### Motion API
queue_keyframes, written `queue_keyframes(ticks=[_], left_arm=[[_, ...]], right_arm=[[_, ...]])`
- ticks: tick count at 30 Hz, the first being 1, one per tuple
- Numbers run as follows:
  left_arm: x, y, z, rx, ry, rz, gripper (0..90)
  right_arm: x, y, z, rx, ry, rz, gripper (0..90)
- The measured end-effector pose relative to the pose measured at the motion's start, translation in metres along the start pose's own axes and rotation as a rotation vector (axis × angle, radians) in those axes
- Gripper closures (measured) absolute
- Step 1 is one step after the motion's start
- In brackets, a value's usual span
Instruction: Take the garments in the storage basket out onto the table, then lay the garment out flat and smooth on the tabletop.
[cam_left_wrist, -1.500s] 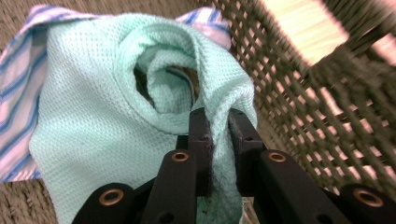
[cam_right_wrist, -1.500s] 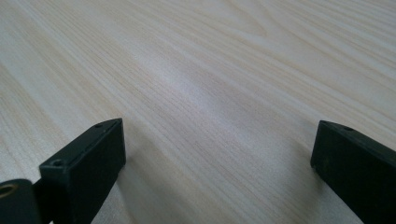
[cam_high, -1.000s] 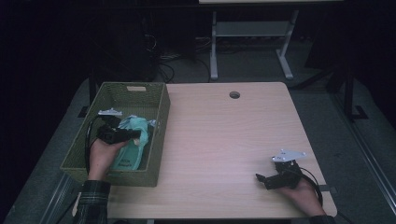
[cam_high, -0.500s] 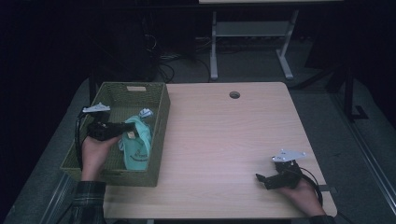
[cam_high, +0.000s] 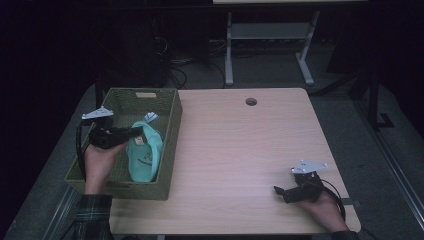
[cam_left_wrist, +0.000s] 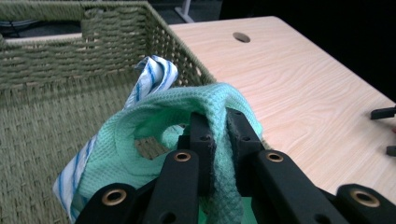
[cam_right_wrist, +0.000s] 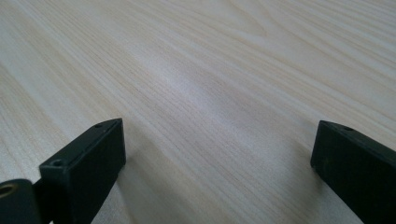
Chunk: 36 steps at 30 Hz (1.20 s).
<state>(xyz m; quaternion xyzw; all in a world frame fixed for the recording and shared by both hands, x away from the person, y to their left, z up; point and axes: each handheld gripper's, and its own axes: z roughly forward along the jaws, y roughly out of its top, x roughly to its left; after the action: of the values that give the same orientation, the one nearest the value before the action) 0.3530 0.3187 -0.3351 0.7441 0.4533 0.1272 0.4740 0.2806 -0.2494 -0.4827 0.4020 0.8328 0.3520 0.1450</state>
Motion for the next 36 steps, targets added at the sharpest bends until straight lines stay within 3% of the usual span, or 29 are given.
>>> queue_keyframes(ticks=[21,36], left_arm=[[-0.006,0.026,-0.013,-0.063,-0.004,0.032,82.6],[-0.021,0.053,-0.02,-0.115,-0.056,0.056,82.7]], right_arm=[[0.0,0.0,0.0,0.0,-0.001,0.0,2.7],[0.0,0.0,0.0,-0.001,-0.001,0.0,2.7]])
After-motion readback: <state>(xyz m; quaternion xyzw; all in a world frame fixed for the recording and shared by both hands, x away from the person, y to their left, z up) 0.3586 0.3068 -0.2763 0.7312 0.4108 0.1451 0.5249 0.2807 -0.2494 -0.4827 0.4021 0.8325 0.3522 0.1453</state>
